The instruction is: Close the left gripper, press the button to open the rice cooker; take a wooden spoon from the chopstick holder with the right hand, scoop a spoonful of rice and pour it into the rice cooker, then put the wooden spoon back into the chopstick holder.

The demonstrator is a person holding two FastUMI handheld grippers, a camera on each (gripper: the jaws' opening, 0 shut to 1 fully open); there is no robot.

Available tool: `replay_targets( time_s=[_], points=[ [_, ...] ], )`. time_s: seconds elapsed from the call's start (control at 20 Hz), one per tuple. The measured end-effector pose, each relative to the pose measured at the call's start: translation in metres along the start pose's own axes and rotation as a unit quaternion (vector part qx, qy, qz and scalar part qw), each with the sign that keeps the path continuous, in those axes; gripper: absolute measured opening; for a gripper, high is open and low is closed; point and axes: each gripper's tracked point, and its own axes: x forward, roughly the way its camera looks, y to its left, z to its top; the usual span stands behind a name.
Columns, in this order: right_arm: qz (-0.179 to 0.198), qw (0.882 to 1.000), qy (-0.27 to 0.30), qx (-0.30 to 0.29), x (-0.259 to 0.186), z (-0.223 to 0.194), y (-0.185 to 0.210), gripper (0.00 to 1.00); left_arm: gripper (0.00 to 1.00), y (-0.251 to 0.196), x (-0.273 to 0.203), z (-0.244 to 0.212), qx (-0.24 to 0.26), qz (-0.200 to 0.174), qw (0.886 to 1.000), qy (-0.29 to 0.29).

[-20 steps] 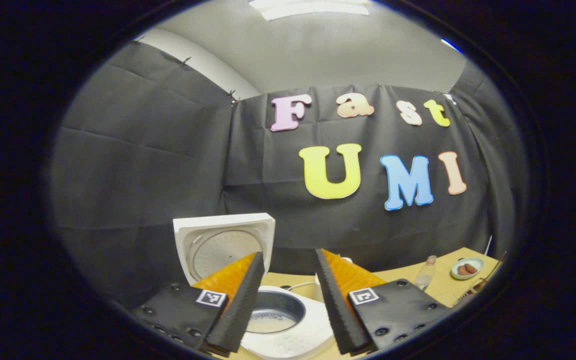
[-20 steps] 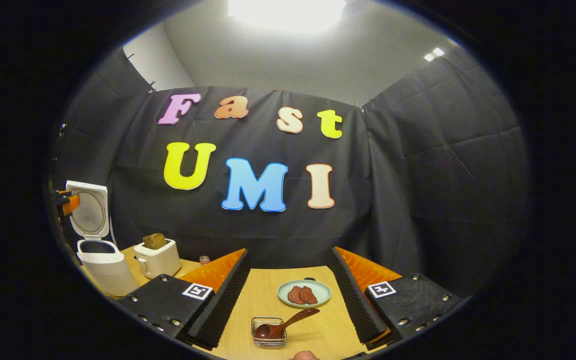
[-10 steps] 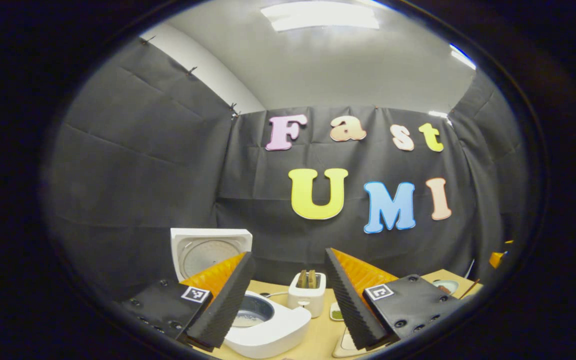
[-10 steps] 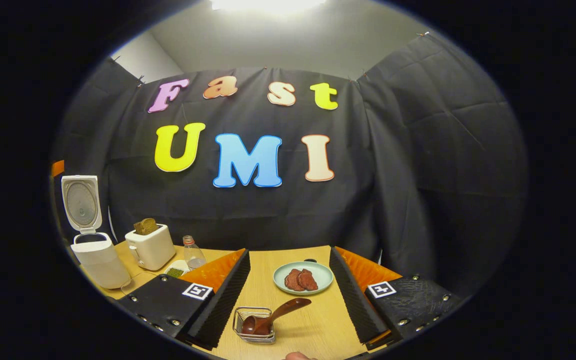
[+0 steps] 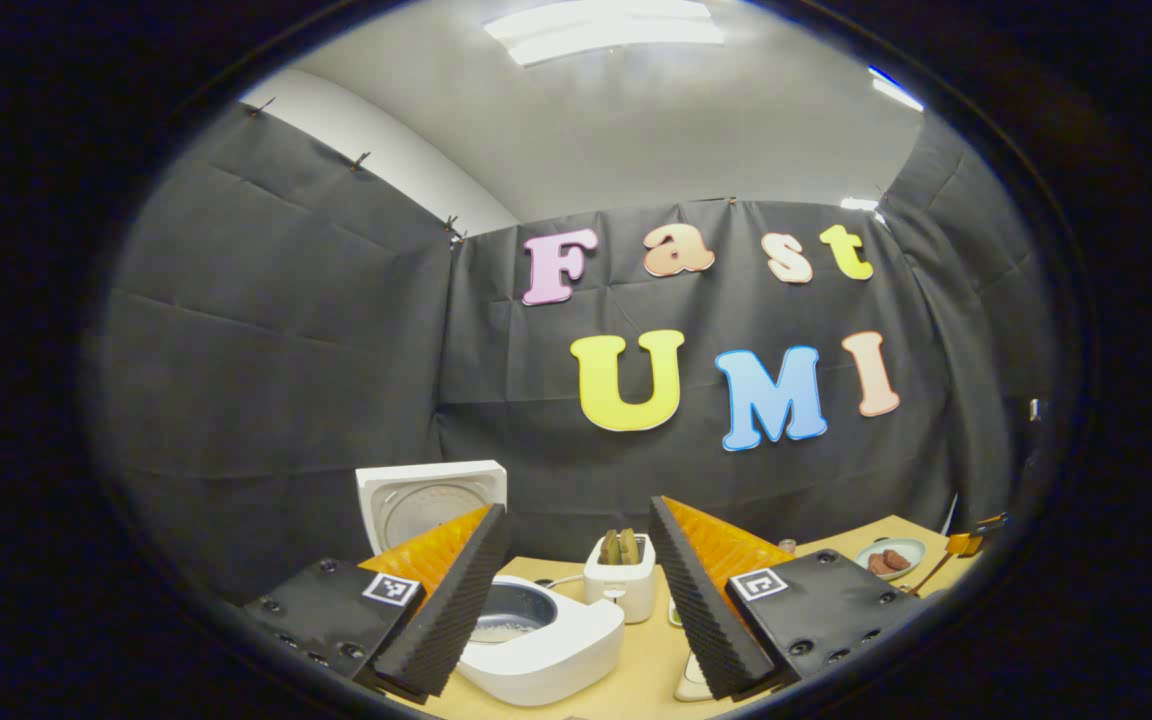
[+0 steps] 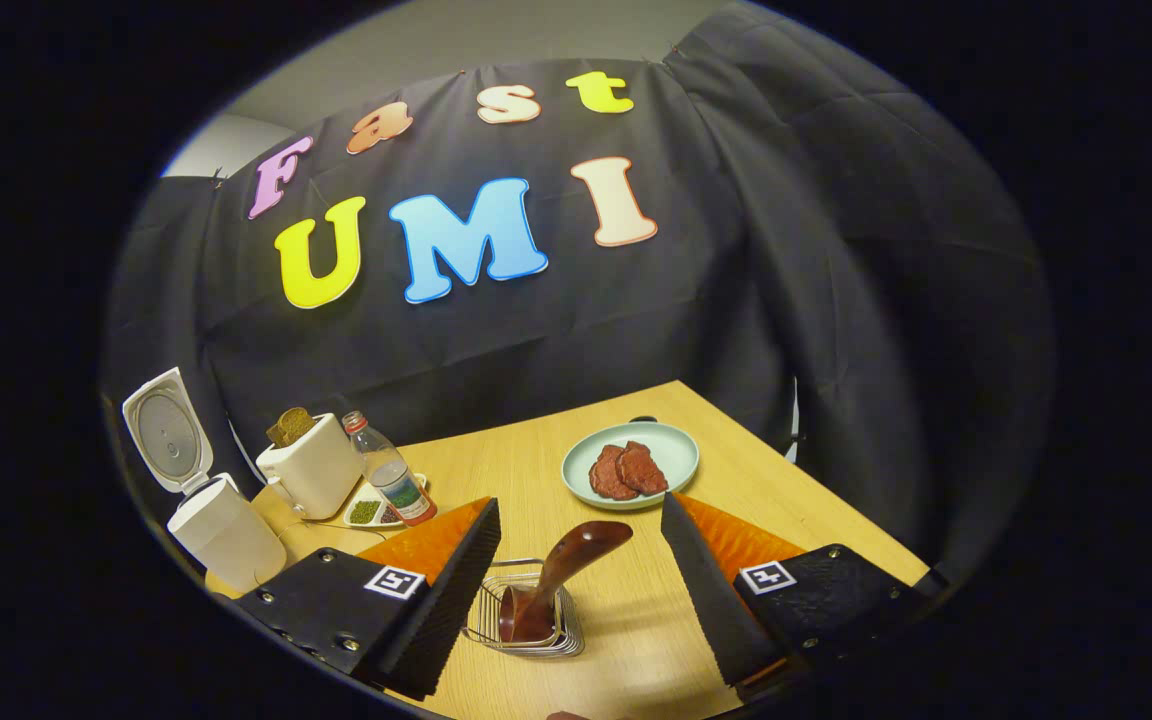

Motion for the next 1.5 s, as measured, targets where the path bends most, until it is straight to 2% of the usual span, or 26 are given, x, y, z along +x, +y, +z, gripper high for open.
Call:
replay_targets(
  time_s=[0.2,0.3,0.4,0.45,0.55,0.6,0.7,0.75,0.8,0.95,1.2,1.3,1.5],
  points=[
    [0.012,0.999,0.045,0.021,0.014,-0.027,0.005,0.98,0.97,0.007,-0.008,-0.002,0.009,0.013,1.0,0.007],
    [0.021,0.997,0.07,0.037,0.021,-0.038,0.013,0.92,0.98,0.012,-0.014,-0.001,0.012,0.02,1.0,0.008],
    [0.023,0.995,0.09,0.046,0.025,-0.052,0.015,0.74,0.98,0.017,-0.016,-0.002,0.017,0.027,0.999,0.01],
    [0.025,0.993,0.101,0.049,0.026,-0.059,0.017,0.58,0.98,0.02,-0.017,-0.002,0.019,0.03,0.999,0.01],
    [0.035,0.991,0.115,0.051,0.028,-0.064,0.022,0.48,0.98,0.025,-0.018,-0.002,0.021,0.034,0.999,0.01],
    [0.041,0.991,0.117,0.046,0.028,-0.065,0.026,0.48,0.98,0.027,-0.016,-0.004,0.02,0.036,0.999,0.011],
    [0.034,0.992,0.112,0.045,0.029,-0.061,0.025,0.15,0.98,0.03,-0.013,-0.005,0.017,0.036,0.999,0.012],
    [0.041,0.992,0.107,0.05,0.033,-0.06,0.027,0.18,0.98,0.031,-0.012,-0.007,0.015,0.035,0.999,0.012],
    [0.038,0.992,0.109,0.04,0.031,-0.061,0.027,0.12,0.98,0.032,-0.011,-0.009,0.014,0.033,0.999,0.013],
    [0.031,0.994,0.102,0.002,0.018,-0.052,0.034,0.11,0.98,0.037,-0.007,-0.011,0.012,0.024,1.0,0.011],
    [0.023,0.998,0.05,-0.043,-0.006,-0.005,0.052,0.12,0.98,0.048,0.003,-0.017,-0.01,0.008,1.0,0.005],
    [0.025,0.998,0.028,-0.056,-0.015,0.014,0.066,0.11,0.98,0.055,0.007,-0.022,-0.017,0.003,1.0,0.006],
    [0.047,0.998,0.0,-0.046,-0.029,0.033,0.111,0.12,0.98,0.075,0.011,-0.035,-0.023,-0.004,1.0,0.011]
  ],
)
